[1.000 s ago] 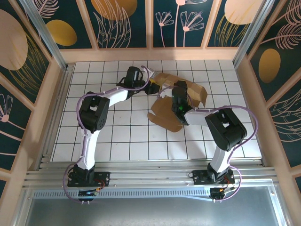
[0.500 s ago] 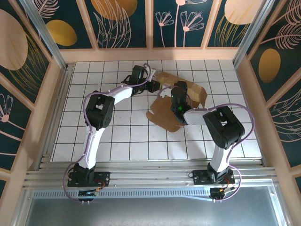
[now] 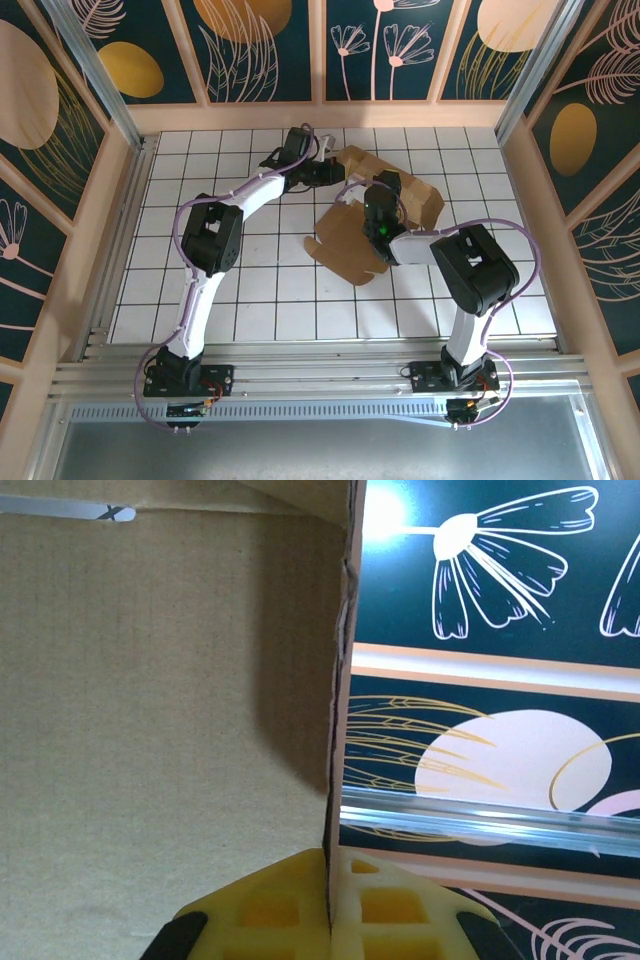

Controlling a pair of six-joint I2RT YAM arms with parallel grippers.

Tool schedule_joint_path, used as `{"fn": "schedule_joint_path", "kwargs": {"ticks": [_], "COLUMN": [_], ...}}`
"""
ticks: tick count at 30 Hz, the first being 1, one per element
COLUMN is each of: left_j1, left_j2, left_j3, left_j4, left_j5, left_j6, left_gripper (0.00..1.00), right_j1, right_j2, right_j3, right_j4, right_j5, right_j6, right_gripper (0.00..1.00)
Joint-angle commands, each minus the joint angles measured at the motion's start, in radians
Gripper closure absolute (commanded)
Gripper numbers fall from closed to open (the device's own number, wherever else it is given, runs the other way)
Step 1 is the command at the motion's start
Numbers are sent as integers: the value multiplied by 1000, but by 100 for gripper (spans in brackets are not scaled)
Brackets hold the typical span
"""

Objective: Fold the paper box

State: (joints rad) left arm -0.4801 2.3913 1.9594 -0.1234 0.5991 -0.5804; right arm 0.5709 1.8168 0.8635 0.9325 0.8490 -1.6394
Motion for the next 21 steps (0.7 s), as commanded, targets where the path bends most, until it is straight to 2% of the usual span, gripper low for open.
{"fn": "schedule_joint_path", "kwargs": {"ticks": [1, 6, 12, 17, 21], "left_j1": [-34, -37, -38, -38, -48], "left_j2": [27, 18, -57, -102, -146], "left_j3": [67, 16, -147, -218, -283], "left_j4": [1, -86, -30, -12, 10], "left_j5": [120, 118, 120, 123, 110], "left_j6": [-112, -129, -167, -167, -163], "left_gripper": [99, 100, 99, 97, 96], "right_j1": [20, 21, 23, 24, 32], "right_j2": [35, 32, 46, 79, 64], "right_j3": [3, -1, -3, -40, -60], "right_j4": [-15, -18, 2, 143, 115], "right_j5": [-34, -33, -18, 20, 30], "right_j6": [15, 16, 19, -26, 26], "right_gripper": [100, 100, 100, 100, 100]}}
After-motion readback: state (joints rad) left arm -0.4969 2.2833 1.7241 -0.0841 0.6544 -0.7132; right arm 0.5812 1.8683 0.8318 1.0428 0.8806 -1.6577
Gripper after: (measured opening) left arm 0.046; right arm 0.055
